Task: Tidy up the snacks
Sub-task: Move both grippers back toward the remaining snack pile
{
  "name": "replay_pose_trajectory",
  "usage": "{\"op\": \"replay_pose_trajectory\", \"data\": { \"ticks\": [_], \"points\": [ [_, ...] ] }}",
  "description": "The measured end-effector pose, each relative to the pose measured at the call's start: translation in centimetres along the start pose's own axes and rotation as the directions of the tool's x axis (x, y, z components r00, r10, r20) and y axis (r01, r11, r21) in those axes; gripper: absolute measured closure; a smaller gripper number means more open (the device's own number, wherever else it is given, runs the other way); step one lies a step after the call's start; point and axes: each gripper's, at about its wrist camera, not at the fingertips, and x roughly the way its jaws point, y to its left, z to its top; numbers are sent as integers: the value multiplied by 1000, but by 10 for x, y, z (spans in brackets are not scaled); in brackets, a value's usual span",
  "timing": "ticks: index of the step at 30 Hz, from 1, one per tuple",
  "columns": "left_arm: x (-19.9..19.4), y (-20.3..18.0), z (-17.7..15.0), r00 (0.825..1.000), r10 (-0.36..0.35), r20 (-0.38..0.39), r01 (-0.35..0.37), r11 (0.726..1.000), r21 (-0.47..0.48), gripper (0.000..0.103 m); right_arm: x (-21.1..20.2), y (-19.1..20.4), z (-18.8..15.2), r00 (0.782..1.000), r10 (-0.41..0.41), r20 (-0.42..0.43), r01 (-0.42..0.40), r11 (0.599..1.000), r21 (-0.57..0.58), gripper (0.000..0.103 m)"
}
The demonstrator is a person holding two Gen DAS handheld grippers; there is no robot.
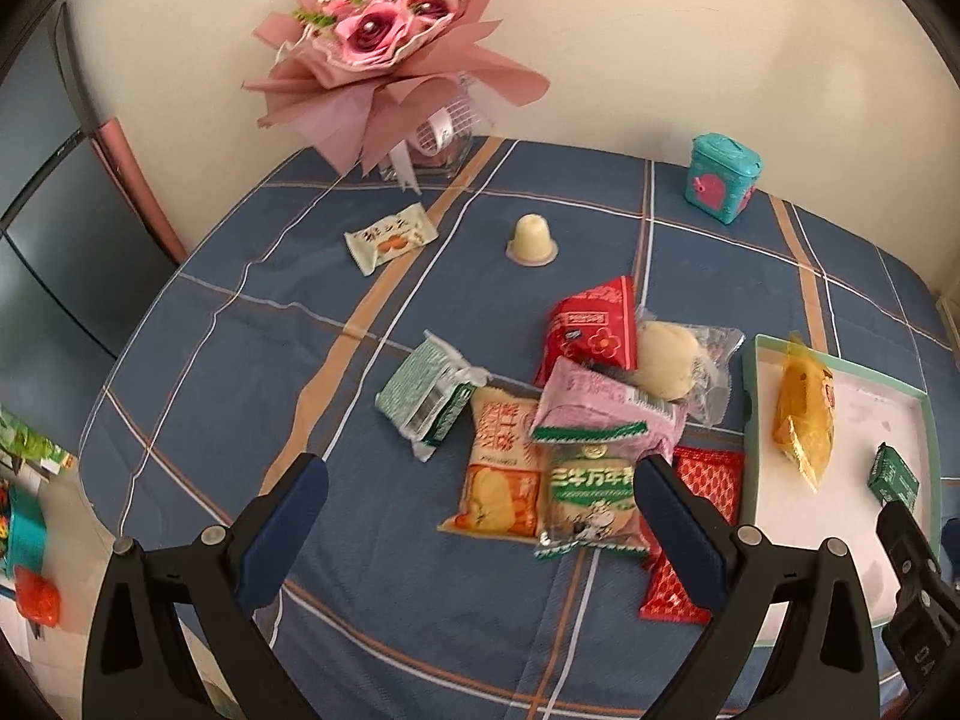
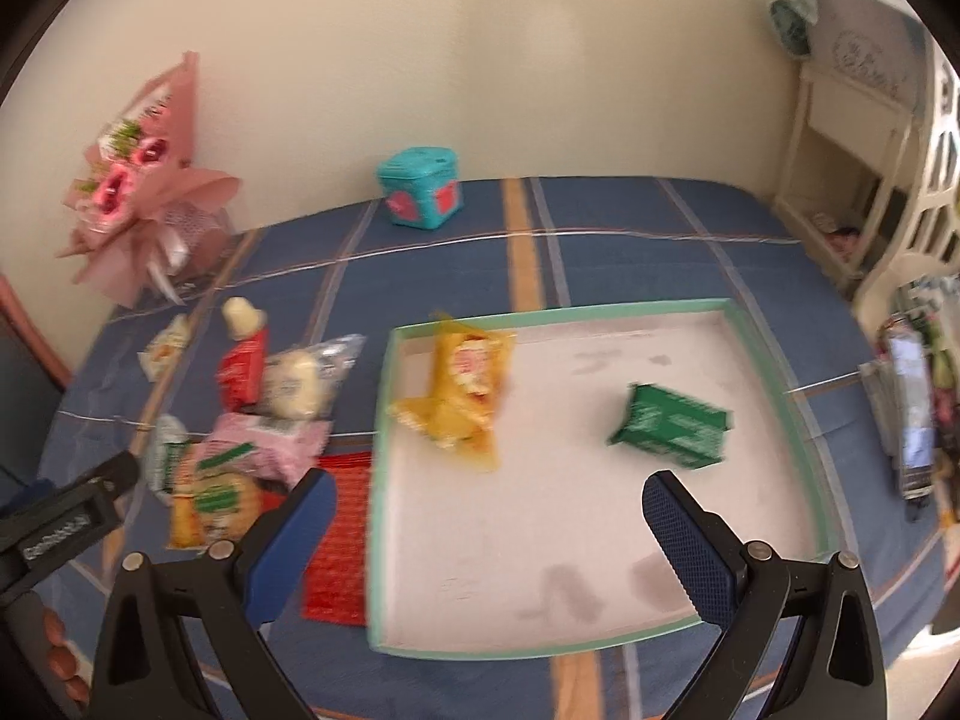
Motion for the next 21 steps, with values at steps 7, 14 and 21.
{"op": "replay_pose_trajectory", "data": {
  "ticks": [7,14,21],
  "points": [
    [11,20,-5,997,43,-60,-45,999,-29,1,-2,11,-8,998,52,17,-52,999,-1,0],
    [31,53,-9,989,10,-148,-28,992,-120,1,14,34,-13,997,66,-35,-67,997,-26,0],
    [49,83,-6,984,-26,-176,-8,982,-188,1,32,80,-20,986,140,-86,-148,985,-92,0]
  ]
}}
